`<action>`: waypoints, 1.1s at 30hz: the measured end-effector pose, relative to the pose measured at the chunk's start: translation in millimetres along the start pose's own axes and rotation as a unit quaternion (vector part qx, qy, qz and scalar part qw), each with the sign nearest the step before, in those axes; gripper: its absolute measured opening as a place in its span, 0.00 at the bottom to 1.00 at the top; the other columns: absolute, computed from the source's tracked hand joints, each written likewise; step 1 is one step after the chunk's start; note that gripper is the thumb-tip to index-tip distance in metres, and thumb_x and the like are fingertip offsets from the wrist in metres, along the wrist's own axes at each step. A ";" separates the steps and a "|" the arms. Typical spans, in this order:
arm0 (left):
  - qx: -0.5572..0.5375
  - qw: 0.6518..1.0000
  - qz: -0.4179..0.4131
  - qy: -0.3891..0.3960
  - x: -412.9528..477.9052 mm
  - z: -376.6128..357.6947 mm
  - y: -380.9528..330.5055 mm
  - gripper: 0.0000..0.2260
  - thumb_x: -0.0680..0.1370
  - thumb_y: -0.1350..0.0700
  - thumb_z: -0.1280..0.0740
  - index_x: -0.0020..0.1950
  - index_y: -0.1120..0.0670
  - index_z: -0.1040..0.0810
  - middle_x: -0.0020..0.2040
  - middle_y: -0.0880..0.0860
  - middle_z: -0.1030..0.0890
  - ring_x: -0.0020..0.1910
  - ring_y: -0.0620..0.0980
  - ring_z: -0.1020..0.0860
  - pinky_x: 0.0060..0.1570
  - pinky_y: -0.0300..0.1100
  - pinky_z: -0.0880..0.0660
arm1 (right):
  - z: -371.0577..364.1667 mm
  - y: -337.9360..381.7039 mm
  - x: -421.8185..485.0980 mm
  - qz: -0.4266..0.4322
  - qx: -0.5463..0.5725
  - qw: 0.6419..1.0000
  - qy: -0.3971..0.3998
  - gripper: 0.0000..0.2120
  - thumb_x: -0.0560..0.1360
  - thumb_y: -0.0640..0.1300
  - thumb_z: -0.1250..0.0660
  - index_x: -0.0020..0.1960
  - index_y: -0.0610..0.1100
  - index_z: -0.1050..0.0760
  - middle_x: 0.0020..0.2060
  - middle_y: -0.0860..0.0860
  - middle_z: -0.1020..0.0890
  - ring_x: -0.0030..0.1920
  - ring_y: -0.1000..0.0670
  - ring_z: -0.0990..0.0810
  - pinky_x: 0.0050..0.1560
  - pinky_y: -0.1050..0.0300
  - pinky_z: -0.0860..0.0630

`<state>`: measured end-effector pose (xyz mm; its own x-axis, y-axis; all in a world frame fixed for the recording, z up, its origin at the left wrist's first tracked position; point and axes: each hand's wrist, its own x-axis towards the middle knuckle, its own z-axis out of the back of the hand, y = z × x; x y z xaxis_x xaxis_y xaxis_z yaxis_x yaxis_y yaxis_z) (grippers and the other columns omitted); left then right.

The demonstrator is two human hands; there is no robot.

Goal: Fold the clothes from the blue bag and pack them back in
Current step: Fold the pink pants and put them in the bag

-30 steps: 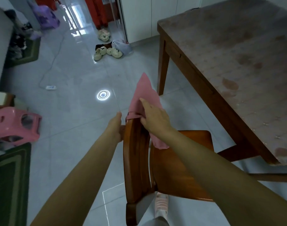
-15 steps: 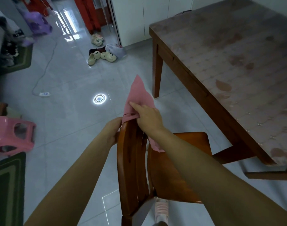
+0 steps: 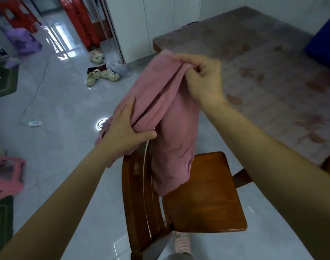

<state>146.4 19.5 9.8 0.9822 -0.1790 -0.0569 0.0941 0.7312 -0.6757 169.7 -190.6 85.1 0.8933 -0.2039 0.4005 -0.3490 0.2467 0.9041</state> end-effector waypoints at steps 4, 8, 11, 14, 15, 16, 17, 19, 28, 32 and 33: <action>0.135 0.970 -0.123 -0.161 5.6 -6.7 -27.5 0.33 0.73 0.50 0.30 0.75 0.50 0.40 0.68 0.57 0.29 0.64 0.59 0.29 0.58 0.54 0.28 | 79.1 44.5 21.0 0.043 0.021 0.994 -0.099 0.19 0.70 0.30 0.42 0.43 0.51 0.20 0.38 0.66 0.18 0.46 0.67 0.22 0.53 0.68 0.27; 0.105 0.957 -0.159 -0.218 31.7 -10.3 -68.0 0.16 0.75 0.55 0.40 0.60 0.56 0.22 0.50 0.60 0.19 0.48 0.62 0.22 0.45 0.50 0.27 | 159.9 56.8 18.3 0.059 -0.035 0.982 -0.174 0.16 0.71 0.34 0.40 0.46 0.51 0.20 0.40 0.63 0.17 0.49 0.60 0.20 0.52 0.64 0.25; 0.045 0.953 -0.199 -0.223 46.5 -16.8 -118.9 0.11 0.77 0.59 0.40 0.56 0.57 0.22 0.48 0.57 0.19 0.47 0.56 0.23 0.43 0.45 0.31 | 215.9 53.9 2.9 0.025 -0.062 0.972 -0.226 0.15 0.72 0.36 0.39 0.45 0.53 0.18 0.40 0.59 0.16 0.48 0.57 0.19 0.49 0.63 0.24; 0.065 0.940 -0.245 -0.230 56.7 -24.5 -166.2 0.12 0.76 0.62 0.41 0.56 0.57 0.22 0.52 0.58 0.19 0.52 0.58 0.23 0.47 0.46 0.32 | 264.3 46.6 -31.8 -0.050 -0.142 0.965 -0.213 0.12 0.75 0.36 0.40 0.49 0.50 0.21 0.43 0.58 0.20 0.41 0.68 0.23 0.44 0.72 0.27; 0.079 0.933 -0.267 -0.228 58.7 -25.7 -182.4 0.13 0.76 0.63 0.41 0.57 0.57 0.22 0.54 0.58 0.20 0.54 0.59 0.24 0.50 0.47 0.30 | 278.2 40.9 -48.1 -0.078 -0.170 0.962 -0.199 0.12 0.75 0.37 0.40 0.49 0.51 0.23 0.43 0.57 0.20 0.38 0.70 0.23 0.40 0.74 0.28; 0.095 0.925 -0.294 -0.224 59.4 -26.8 -198.9 0.15 0.74 0.63 0.41 0.57 0.56 0.22 0.55 0.58 0.19 0.55 0.59 0.23 0.52 0.48 0.30 | 290.8 33.9 -65.7 -0.104 -0.194 0.960 -0.174 0.11 0.75 0.37 0.38 0.47 0.53 0.25 0.41 0.56 0.21 0.35 0.69 0.24 0.36 0.75 0.29; 0.113 0.912 -0.328 -0.220 58.6 -28.1 -217.1 0.15 0.73 0.63 0.41 0.56 0.56 0.21 0.54 0.58 0.19 0.54 0.60 0.23 0.53 0.51 0.29 | 303.1 25.4 -83.1 -0.129 -0.219 0.958 -0.134 0.10 0.73 0.38 0.36 0.44 0.53 0.26 0.38 0.55 0.22 0.33 0.66 0.24 0.34 0.73 0.29; 0.158 0.873 -0.406 -0.220 52.4 -33.4 -254.5 0.16 0.71 0.63 0.41 0.53 0.55 0.19 0.50 0.57 0.18 0.50 0.60 0.21 0.53 0.53 0.28 | 324.0 14.4 -113.9 -0.206 -0.296 0.933 0.007 0.09 0.69 0.43 0.29 0.41 0.54 0.27 0.37 0.53 0.22 0.36 0.57 0.22 0.37 0.64 0.26; 0.069 0.536 -0.783 -0.307 2.2 -105.3 -354.6 0.05 0.76 0.62 0.31 0.47 0.52 0.22 0.54 0.53 0.20 0.53 0.54 0.24 0.63 0.53 0.34 | 367.1 40.1 -104.0 -0.158 -0.101 0.981 -0.049 0.33 0.66 0.69 0.34 0.66 0.54 0.30 0.59 0.56 0.22 0.59 0.59 0.24 0.58 0.60 0.26; -0.001 0.539 -0.796 -0.275 -13.2 -117.4 -363.4 0.07 0.74 0.61 0.28 0.49 0.52 0.21 0.57 0.55 0.25 0.58 0.52 0.29 0.61 0.51 0.32 | 378.8 34.3 -79.9 -0.127 0.102 0.986 -0.016 0.47 0.59 0.66 0.25 0.70 0.43 0.33 0.65 0.45 0.25 0.65 0.46 0.26 0.65 0.48 0.30; -0.007 0.544 -0.795 -0.269 -15.0 -119.0 -364.1 0.08 0.74 0.61 0.27 0.50 0.52 0.21 0.58 0.55 0.26 0.58 0.52 0.29 0.60 0.51 0.32 | 380.8 34.5 -78.7 -0.130 0.147 0.981 0.001 0.46 0.58 0.64 0.23 0.68 0.41 0.31 0.65 0.43 0.25 0.65 0.43 0.26 0.65 0.47 0.30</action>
<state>78.1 -322.4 169.2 -0.4334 -0.3561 0.8279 0.8961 -0.0720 0.4380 -20.4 -526.8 141.6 0.9631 -0.2226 0.1513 -0.1764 -0.0972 0.9795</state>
